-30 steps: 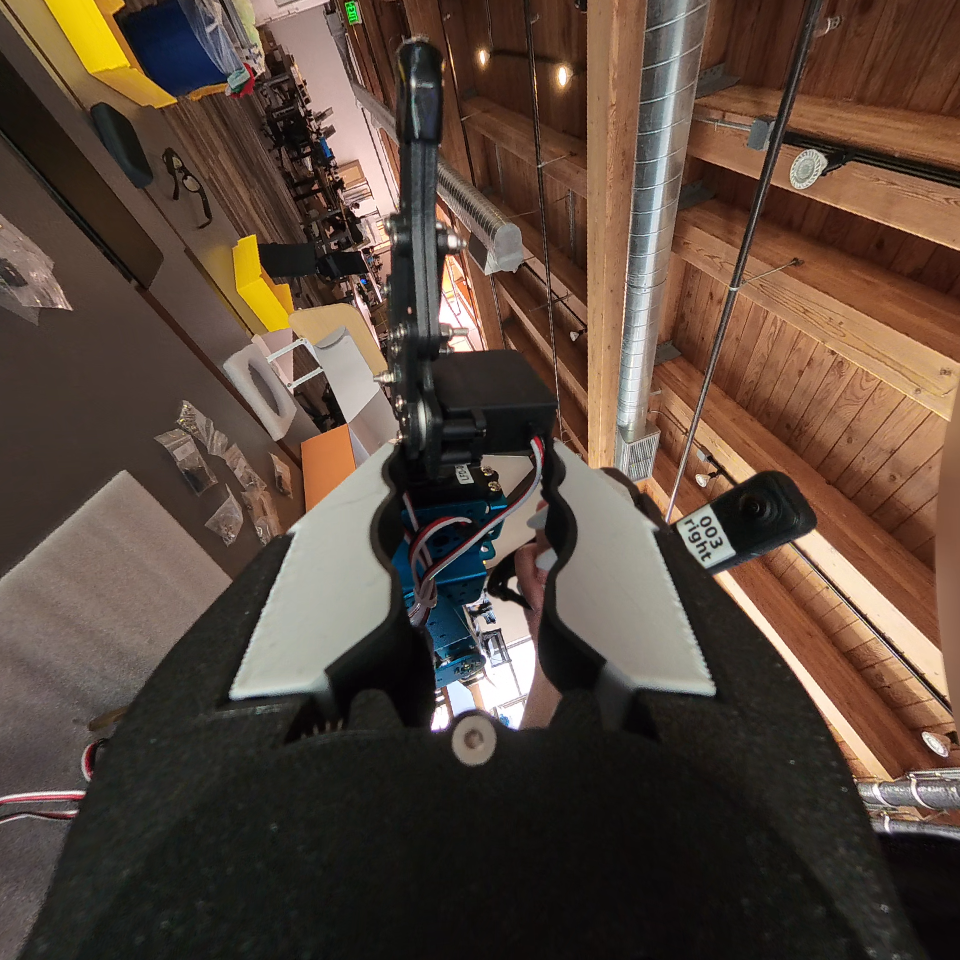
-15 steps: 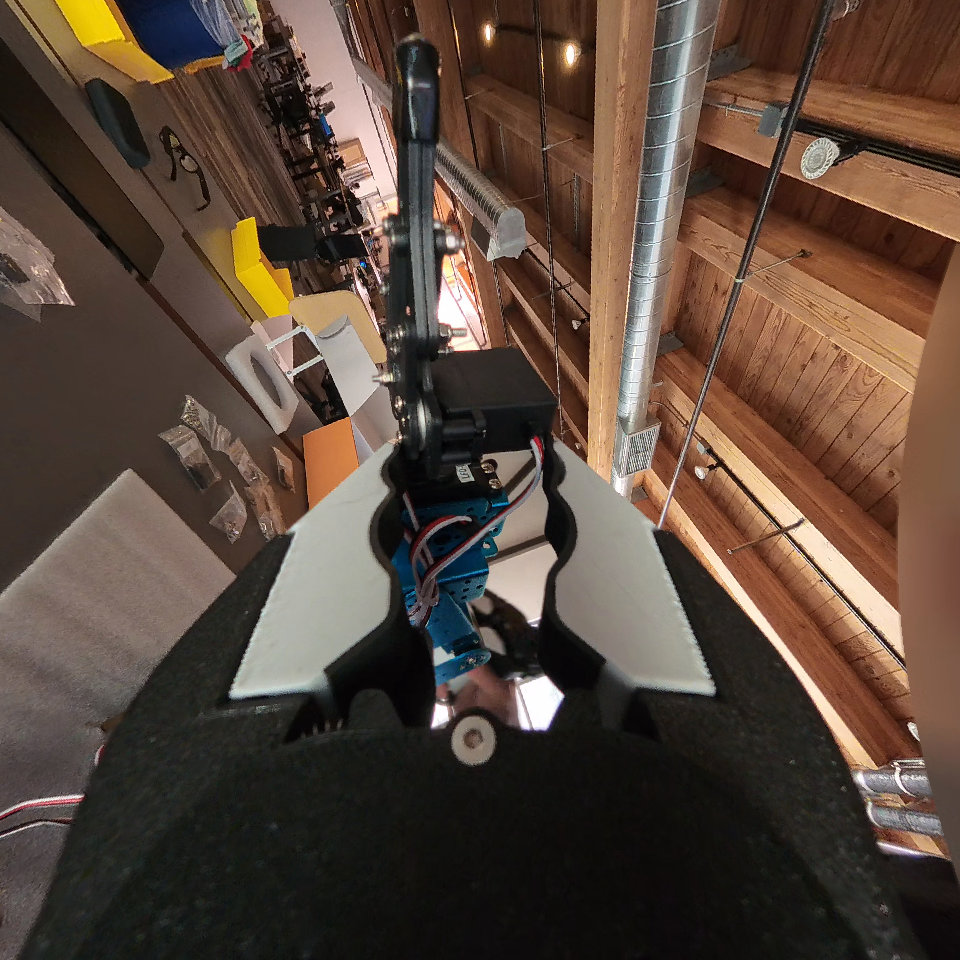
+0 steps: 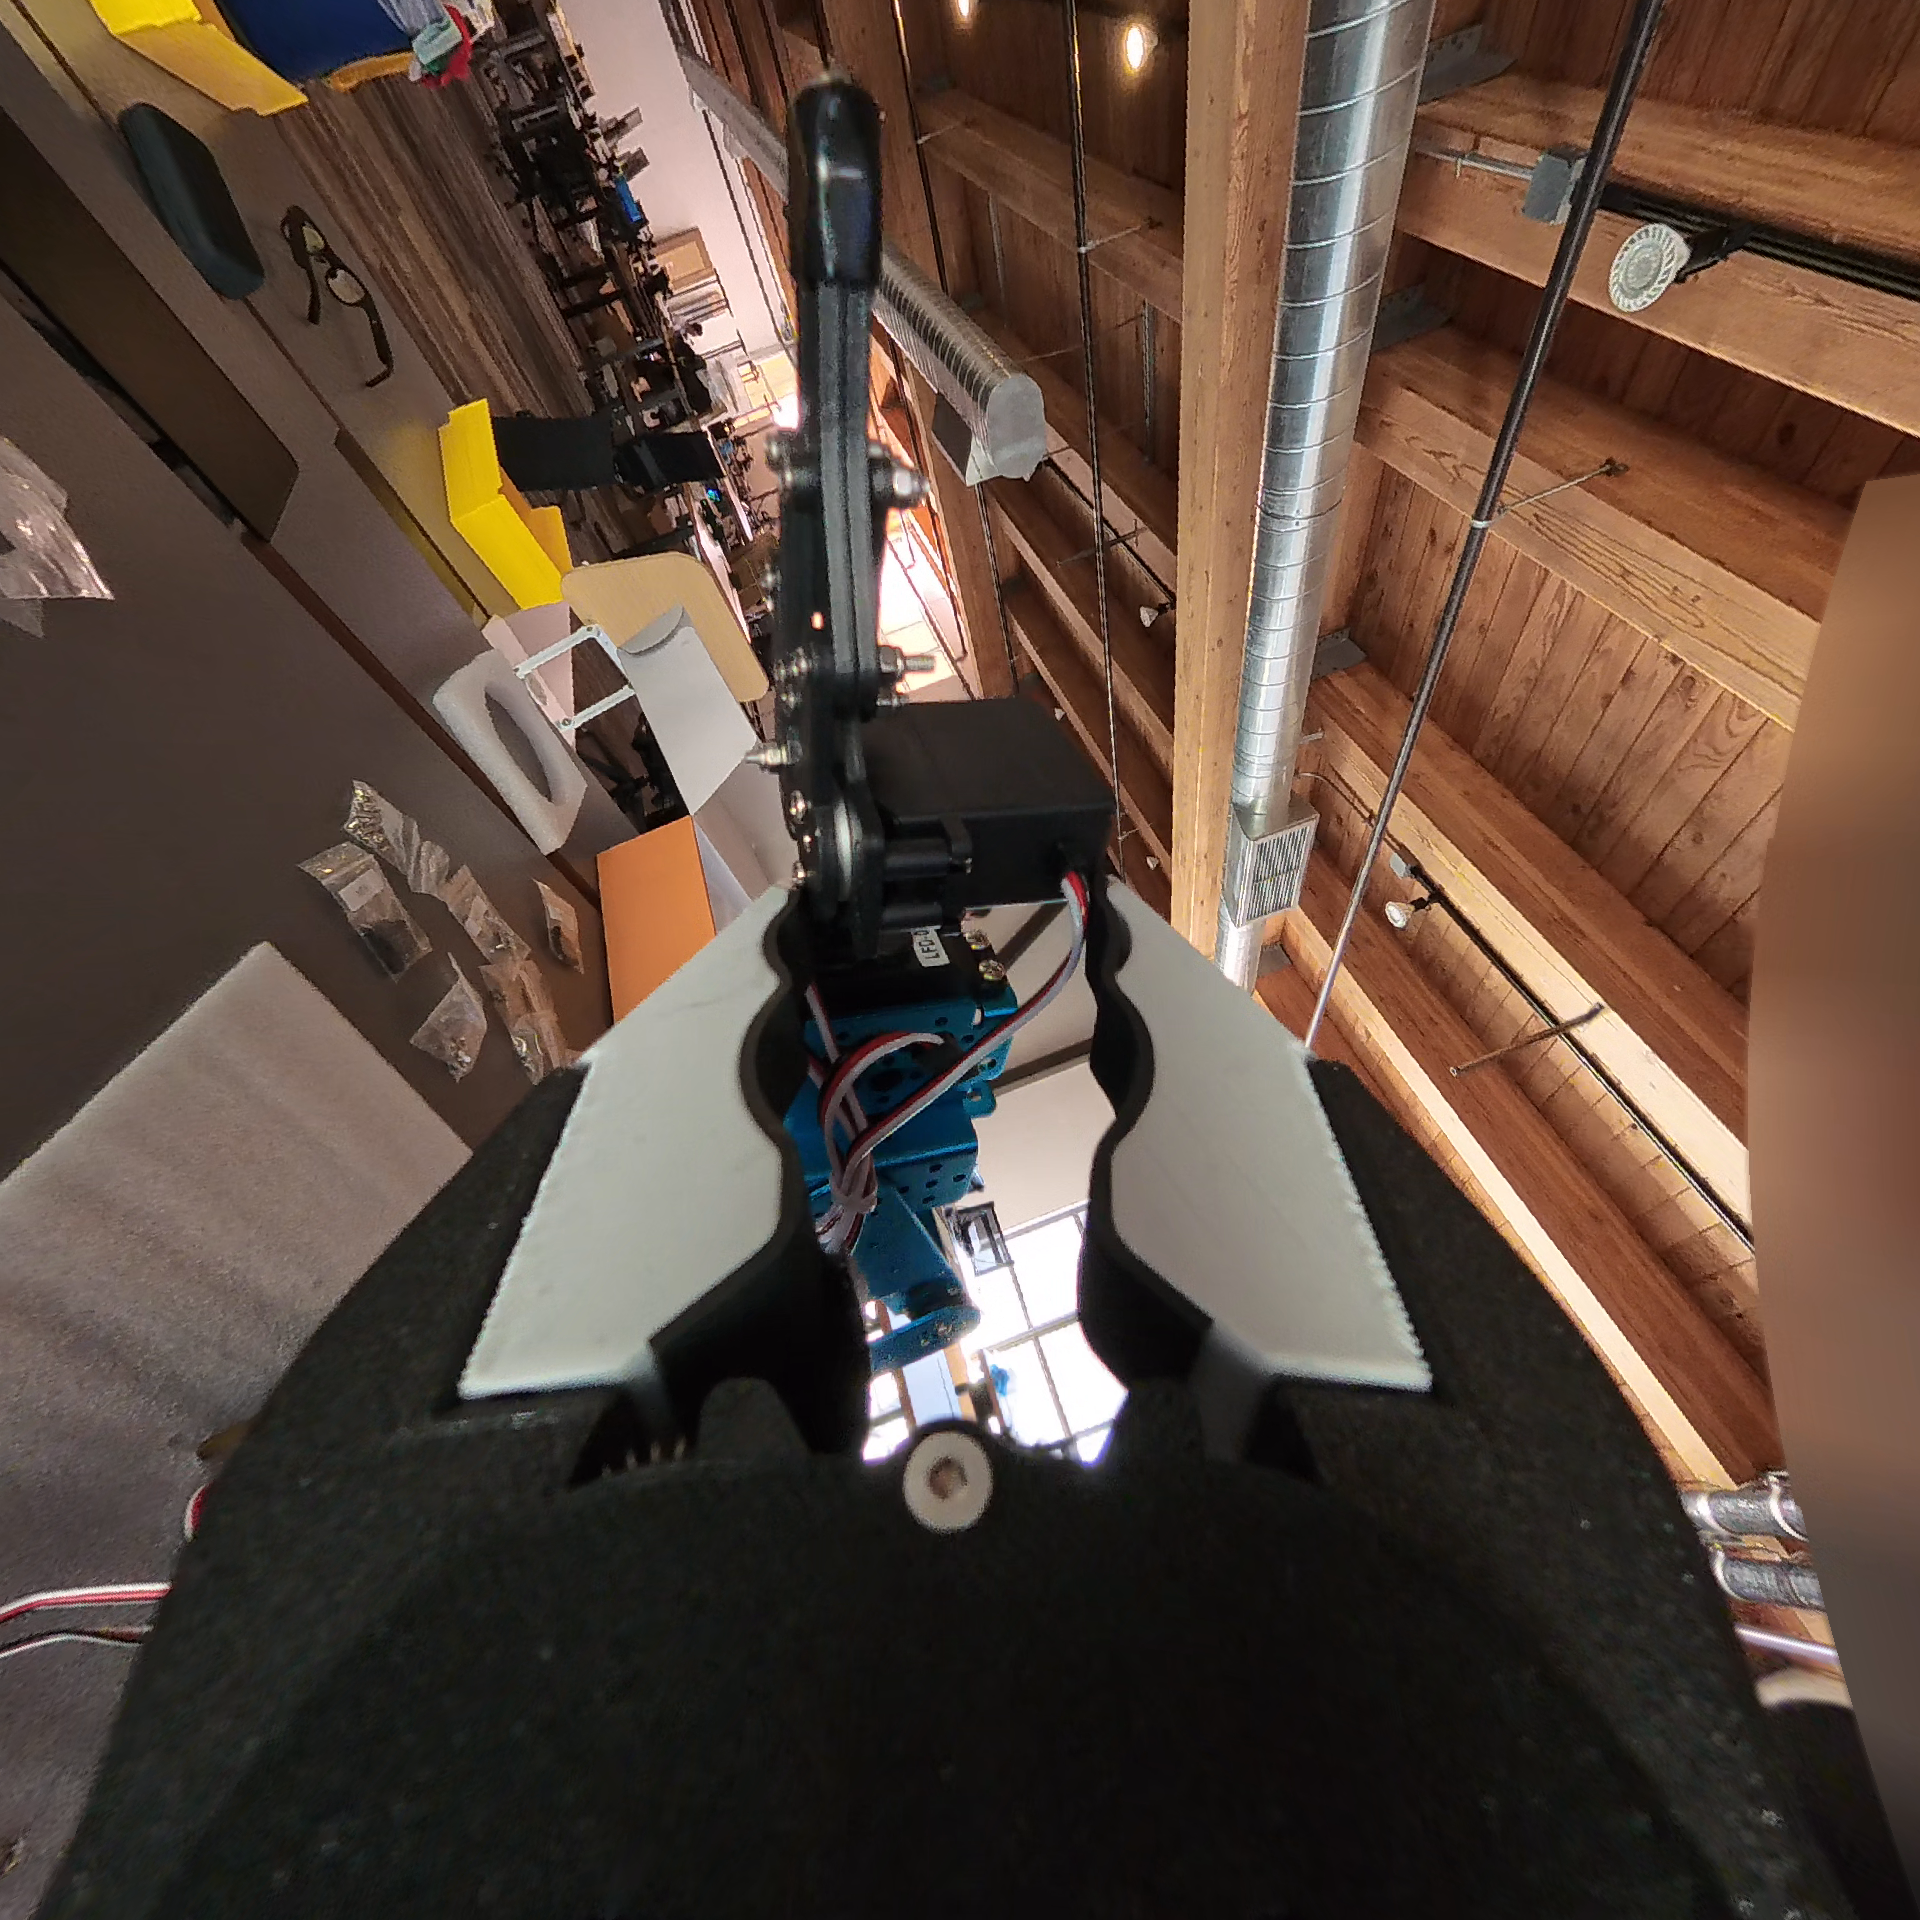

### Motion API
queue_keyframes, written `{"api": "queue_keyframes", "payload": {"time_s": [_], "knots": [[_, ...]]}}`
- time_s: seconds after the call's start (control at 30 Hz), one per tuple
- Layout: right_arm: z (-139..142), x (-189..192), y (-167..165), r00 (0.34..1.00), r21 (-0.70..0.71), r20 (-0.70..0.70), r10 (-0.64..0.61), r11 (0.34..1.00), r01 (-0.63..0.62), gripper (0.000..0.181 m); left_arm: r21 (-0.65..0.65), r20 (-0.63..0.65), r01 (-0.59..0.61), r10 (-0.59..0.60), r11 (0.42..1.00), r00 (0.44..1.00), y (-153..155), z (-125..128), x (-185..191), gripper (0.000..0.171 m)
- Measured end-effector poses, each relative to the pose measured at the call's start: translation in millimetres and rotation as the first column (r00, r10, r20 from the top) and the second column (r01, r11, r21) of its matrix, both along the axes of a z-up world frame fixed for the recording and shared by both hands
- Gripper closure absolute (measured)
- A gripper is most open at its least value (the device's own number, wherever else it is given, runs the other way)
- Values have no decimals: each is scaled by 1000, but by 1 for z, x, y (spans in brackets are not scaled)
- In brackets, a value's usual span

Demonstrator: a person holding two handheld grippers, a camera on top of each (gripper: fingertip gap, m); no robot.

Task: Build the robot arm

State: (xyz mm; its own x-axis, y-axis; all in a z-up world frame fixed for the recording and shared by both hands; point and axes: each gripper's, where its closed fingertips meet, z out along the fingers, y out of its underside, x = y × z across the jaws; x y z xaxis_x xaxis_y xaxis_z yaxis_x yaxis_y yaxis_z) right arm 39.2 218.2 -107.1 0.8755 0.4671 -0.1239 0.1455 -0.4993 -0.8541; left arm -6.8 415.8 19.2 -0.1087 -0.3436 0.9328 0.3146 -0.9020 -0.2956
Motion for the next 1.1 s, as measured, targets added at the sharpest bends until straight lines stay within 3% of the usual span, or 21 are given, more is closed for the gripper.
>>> {"api": "queue_keyframes", "payload": {"time_s": [0.07, 0.17, 0.23, 0.27, 0.43, 0.57, 0.7, 0.77, 0.8, 1.1], "knots": [[-31, -45, 15, 1000, -64, -24, -8, 998, 6, 149, 4, 1, 7, -7, 1000, 1000, -1, 0, 1, 119], [-75, -82, 59, 993, -72, 84, -85, 993, 91, 153, 2, -2, 12, -12, 1000, 1000, 1, 0, 2, 119], [-93, -87, 85, 982, -83, 102, -158, 983, 167, 158, -6, -4, 14, -14, 1000, 1000, 2, -1, 1, 119], [-100, -84, 91, 972, -88, 137, -190, 975, 203, 173, -9, -5, 16, -16, 1000, 1000, 3, -1, 2, 119], [-101, -76, 96, 930, -77, 233, -286, 947, 311, 162, -4, -8, 32, -33, 999, 999, 2, 0, 3, 119], [-103, -88, 68, 947, -161, 121, -299, 935, 316, 156, -9, -6, 32, -32, 999, 999, 5, -1, 4, 119], [-98, -41, 10, 869, -172, 39, -493, 854, 492, 153, -9, -8, 42, -42, 999, 999, 7, -1, 5, 119], [-116, -2, -26, 792, -213, 190, -581, 763, 611, 154, -14, -5, 43, -43, 999, 999, 7, -1, 5, 119], [-121, 7, -35, 788, -221, 223, -574, 757, 615, 155, -13, -7, 43, -44, 999, 999, 6, -1, 5, 119], [-123, 42, -25, 823, -265, 260, -505, 782, 564, 163, 3, -19, 11, -11, 1000, 1000, 5, 0, -1, 119]]}}
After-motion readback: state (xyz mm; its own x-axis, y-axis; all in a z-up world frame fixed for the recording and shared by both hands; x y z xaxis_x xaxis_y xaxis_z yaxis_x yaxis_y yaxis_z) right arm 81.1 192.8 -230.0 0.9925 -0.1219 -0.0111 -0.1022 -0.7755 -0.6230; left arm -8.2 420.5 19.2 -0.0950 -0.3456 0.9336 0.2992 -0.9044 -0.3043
